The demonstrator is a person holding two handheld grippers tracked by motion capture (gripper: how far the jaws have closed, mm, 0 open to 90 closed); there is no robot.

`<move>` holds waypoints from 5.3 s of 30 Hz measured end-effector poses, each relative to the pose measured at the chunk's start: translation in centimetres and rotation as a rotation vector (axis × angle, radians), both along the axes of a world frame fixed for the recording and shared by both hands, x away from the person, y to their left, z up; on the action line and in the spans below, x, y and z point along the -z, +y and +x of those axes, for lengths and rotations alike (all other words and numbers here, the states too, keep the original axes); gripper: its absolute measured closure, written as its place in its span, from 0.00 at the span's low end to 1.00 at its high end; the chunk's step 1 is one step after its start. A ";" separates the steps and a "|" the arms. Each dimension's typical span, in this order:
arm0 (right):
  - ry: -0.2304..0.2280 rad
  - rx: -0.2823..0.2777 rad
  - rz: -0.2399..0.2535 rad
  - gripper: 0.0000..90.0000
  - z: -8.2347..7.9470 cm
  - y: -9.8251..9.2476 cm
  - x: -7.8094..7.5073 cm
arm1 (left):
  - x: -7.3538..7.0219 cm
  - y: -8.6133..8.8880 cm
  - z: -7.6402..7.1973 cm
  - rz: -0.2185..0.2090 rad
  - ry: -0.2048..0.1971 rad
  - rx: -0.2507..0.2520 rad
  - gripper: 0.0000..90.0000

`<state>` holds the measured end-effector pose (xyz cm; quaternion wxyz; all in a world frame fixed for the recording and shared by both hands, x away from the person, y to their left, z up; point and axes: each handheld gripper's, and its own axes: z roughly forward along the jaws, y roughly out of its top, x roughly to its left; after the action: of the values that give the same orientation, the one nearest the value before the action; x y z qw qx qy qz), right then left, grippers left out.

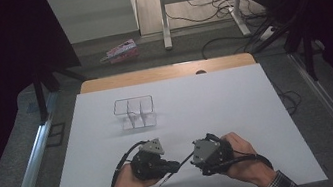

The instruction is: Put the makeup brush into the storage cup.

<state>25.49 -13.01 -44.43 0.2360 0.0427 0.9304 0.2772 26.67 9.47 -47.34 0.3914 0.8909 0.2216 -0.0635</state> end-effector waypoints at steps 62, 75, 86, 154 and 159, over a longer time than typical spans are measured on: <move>0.212 0.130 0.048 0.94 1.4 -2.8 1.1 | -1.3 6.1 0.4 -0.056 -0.105 -0.427 0.02; 0.231 0.186 0.242 0.94 1.1 -3.0 0.7 | -1.7 6.5 0.7 -0.219 -0.039 -0.441 0.06; 0.222 0.180 0.361 0.94 0.2 -2.3 0.7 | -2.5 5.9 0.8 -0.305 -0.026 -0.405 0.13; 0.430 0.269 0.314 0.00 2.3 -2.3 3.4 | -3.2 8.2 0.4 -0.298 -0.025 -0.375 0.95; 0.426 0.280 0.316 0.00 2.4 -2.9 3.3 | -3.2 8.4 0.3 -0.279 -0.041 -0.388 0.95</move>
<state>27.92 -15.89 -47.69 0.0619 0.2638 0.8894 0.3682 26.97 17.91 -44.09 0.5198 0.7700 0.3699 0.0009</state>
